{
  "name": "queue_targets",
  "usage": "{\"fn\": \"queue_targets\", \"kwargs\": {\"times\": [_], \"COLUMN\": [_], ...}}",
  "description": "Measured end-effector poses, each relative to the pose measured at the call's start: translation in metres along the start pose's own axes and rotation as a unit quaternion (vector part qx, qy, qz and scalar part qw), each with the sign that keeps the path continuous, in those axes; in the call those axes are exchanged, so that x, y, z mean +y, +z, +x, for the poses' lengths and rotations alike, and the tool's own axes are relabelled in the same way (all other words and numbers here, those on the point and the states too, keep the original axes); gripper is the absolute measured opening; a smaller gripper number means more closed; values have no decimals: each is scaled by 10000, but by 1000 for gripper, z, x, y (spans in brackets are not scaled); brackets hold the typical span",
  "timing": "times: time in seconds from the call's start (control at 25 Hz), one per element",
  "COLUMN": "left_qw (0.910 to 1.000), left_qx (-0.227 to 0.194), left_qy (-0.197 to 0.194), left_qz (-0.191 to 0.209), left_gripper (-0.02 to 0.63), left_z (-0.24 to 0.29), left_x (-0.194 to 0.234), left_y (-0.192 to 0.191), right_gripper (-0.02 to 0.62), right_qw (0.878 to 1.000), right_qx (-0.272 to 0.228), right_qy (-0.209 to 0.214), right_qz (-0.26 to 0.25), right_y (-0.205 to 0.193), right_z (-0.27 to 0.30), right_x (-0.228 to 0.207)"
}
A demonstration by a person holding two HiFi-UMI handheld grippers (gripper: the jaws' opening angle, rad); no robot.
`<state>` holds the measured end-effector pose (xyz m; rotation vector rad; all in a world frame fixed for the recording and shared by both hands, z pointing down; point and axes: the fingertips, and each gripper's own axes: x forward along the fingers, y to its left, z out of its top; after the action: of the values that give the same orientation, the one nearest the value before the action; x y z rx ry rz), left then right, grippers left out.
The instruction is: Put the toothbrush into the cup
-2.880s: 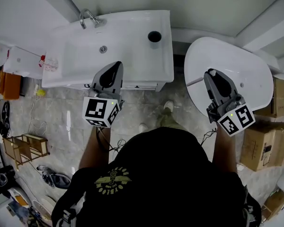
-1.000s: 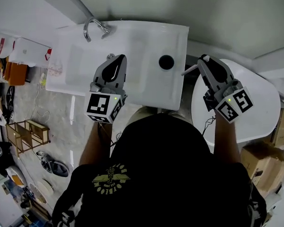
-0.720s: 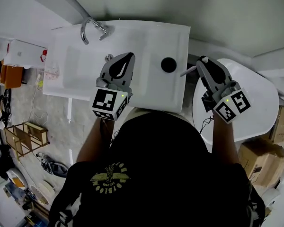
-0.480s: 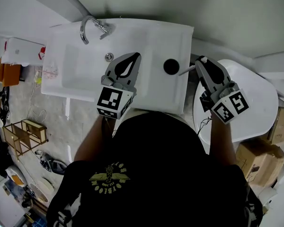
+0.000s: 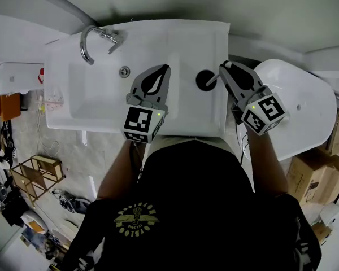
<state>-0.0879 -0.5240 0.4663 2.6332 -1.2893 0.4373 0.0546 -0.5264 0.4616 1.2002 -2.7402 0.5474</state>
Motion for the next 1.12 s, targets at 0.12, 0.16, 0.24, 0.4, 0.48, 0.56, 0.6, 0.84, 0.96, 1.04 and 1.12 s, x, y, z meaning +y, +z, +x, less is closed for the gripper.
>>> {"fn": "queue_targets", "kwargs": {"times": [0.12, 0.16, 0.24, 0.4, 0.48, 0.56, 0.6, 0.84, 0.96, 1.04, 1.12], "left_qw": [9999, 9998, 9995, 9990, 9989, 9987, 9986, 9986, 9991, 9995, 9997], "left_qx": [92, 115, 189, 313, 331, 343, 353, 374, 304, 236, 171], "left_qy": [-111, -153, -233, -329, -342, -368, -393, -367, -288, -206, -123], "left_qz": [13, 2, -28, -2, 3, 13, 22, 35, 60, 81, 82], "left_gripper": [11, 11, 11, 11, 11, 11, 11, 11, 11, 11, 11], "left_z": [14, 19, 27, 43, 48, 52, 52, 44, 37, 30, 23], "left_x": [-5, -7, -10, -14, -14, -16, -17, -20, -21, -18, -17], "left_y": [-14, -17, -26, -42, -49, -52, -53, -54, -48, -43, -35], "right_gripper": [57, 57, 58, 58, 58, 58, 58, 85, 106, 106, 107], "right_qw": [9999, 9998, 9994, 9984, 9977, 9969, 9965, 9962, 9966, 9968, 9970], "right_qx": [115, 157, 262, 502, 624, 742, 798, 858, 817, 796, 762], "right_qy": [-57, -91, -159, -218, -217, -189, -170, -66, -58, -53, -61], "right_qz": [95, 102, 132, 157, 149, 166, 171, 95, 0, -62, -127], "right_y": [-21, -28, -42, -70, -82, -93, -98, -107, -101, -95, -87], "right_z": [8, 10, 14, 23, 27, 30, 31, 27, 20, 17, 11], "right_x": [-9, -12, -18, -21, -21, -20, -19, -12, -10, -8, -6]}}
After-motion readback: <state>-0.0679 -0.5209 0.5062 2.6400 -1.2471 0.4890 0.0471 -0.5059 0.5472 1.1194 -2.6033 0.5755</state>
